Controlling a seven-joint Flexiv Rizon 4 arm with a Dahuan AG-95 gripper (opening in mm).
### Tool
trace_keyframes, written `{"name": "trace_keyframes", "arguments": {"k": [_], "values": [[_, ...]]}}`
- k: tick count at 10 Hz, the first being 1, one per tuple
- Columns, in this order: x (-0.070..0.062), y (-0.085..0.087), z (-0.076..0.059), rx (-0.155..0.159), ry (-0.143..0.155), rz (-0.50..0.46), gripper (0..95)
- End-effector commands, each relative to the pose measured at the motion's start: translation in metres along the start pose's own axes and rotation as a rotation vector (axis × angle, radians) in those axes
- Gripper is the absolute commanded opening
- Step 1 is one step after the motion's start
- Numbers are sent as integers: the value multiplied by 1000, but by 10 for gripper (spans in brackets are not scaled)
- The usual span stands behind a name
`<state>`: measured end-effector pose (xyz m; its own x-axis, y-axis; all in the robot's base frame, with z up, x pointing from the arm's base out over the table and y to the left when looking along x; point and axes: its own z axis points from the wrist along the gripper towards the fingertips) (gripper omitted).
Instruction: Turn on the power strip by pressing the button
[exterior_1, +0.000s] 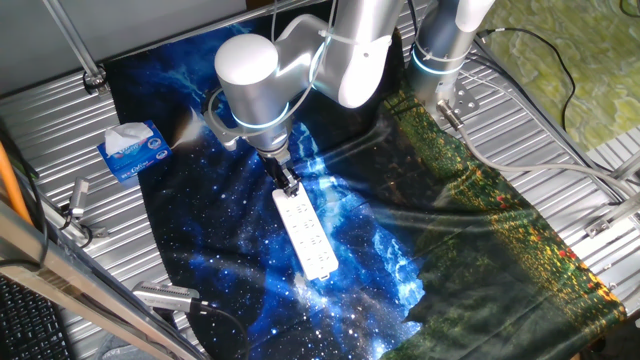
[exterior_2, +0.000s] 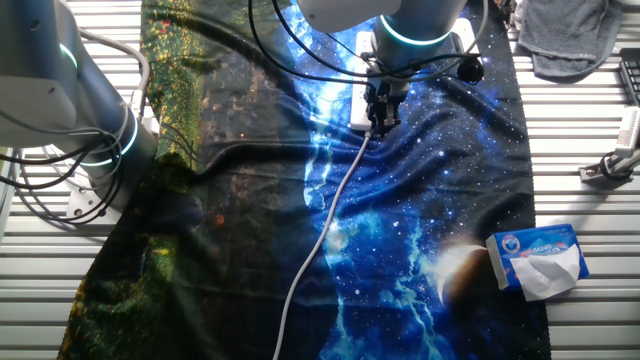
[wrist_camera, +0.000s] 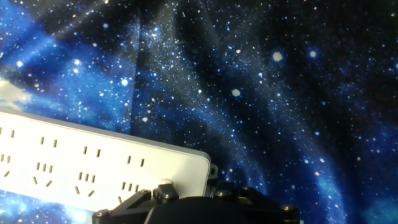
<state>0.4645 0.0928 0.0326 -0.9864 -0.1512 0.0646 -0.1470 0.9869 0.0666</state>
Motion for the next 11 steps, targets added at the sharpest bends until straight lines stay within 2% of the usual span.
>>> {"name": "trace_keyframes", "arguments": {"k": [1, 8, 11], "values": [[0, 0, -2, -1, 1, -2, 380], [0, 0, 0, -1, 7, -5, 380], [-2, 3, 6, 1, 5, -4, 380]]}}
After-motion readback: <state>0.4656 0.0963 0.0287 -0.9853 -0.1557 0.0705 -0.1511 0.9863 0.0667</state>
